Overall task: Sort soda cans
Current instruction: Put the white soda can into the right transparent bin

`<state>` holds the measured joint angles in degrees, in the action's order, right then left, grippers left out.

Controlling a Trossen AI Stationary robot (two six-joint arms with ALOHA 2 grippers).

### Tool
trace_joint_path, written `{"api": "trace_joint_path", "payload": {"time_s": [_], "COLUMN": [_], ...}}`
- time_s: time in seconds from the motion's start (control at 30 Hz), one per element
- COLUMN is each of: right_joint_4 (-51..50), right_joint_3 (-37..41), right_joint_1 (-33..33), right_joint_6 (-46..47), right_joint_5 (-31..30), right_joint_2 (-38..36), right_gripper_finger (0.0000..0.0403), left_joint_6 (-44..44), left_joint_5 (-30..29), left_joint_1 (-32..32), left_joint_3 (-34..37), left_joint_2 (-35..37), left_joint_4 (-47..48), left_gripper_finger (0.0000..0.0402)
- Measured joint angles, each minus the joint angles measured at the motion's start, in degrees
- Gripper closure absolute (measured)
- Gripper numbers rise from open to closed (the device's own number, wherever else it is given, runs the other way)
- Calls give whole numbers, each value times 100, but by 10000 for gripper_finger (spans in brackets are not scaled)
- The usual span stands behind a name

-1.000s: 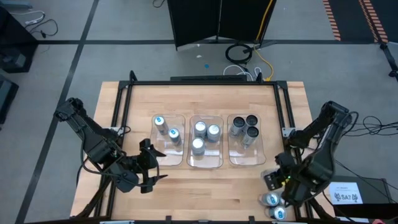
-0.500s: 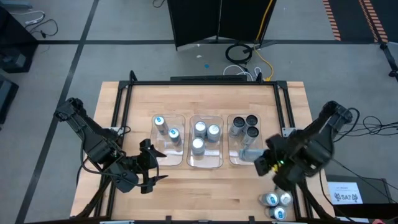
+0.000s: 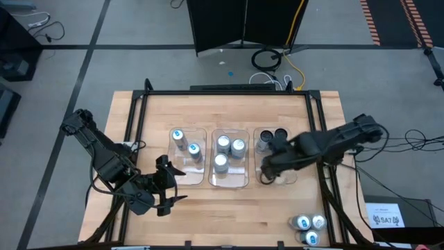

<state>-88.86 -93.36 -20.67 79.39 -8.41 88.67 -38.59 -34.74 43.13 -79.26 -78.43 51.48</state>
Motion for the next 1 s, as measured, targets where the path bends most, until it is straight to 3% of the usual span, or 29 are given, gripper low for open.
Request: {"api": "trace_joint_path", "payload": {"time_s": [0.4, 0.73, 1.0], "right_joint_4": [275, 368, 917], "right_joint_3": [2, 82, 620], "right_joint_1": [836, 1484, 1545], "right_joint_6": [-762, -961, -978], "right_joint_5": [445, 584, 839], "right_joint_2": [861, 906, 911], "right_gripper_finger": [159, 158, 158], "left_joint_6": [-2, -7, -9], "left_joint_5": [0, 177, 343], "left_joint_1": [0, 0, 0], "left_joint_3": [0, 0, 0], "left_joint_2": [0, 0, 0], "left_joint_4": [0, -2, -5], "left_gripper_finger": [41, 41, 41]}}
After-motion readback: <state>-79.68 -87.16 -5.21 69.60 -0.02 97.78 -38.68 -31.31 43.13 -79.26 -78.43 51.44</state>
